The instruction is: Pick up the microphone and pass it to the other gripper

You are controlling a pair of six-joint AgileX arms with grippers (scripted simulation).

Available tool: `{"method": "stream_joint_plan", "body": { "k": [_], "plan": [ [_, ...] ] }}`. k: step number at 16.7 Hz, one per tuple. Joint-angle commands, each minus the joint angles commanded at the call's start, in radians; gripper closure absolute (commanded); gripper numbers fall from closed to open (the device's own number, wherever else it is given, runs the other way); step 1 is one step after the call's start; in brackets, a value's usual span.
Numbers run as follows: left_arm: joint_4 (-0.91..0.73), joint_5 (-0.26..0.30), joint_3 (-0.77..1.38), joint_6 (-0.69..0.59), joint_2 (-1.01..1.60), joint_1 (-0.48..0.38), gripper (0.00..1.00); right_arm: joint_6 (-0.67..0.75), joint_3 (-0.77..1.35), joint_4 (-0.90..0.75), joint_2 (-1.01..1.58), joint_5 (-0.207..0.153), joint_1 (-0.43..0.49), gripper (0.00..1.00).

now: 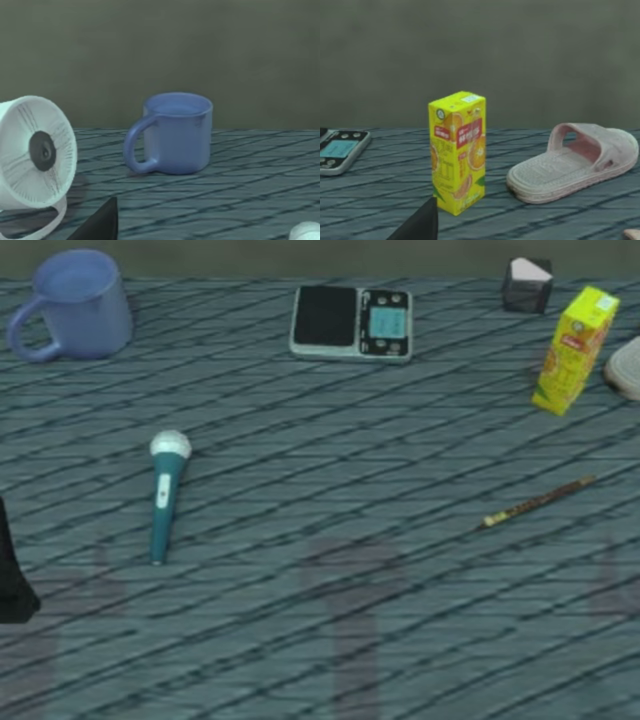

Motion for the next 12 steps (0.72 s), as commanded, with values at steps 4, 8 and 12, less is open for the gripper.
{"method": "stream_joint_plan", "body": {
  "k": [4,8,12],
  "plan": [
    [-0.020,0.003,0.030,-0.007,0.032,-0.011,0.00,0.000,0.000,0.000,0.000,0.000,0.000,0.00],
    [-0.134,0.005,0.189,-0.044,0.223,-0.054,0.00,0.000,0.000,0.000,0.000,0.000,0.000,0.00],
    [-0.315,-0.003,0.431,-0.099,0.561,-0.111,0.00,0.000,0.000,0.000,0.000,0.000,0.000,0.00]
  ]
}}
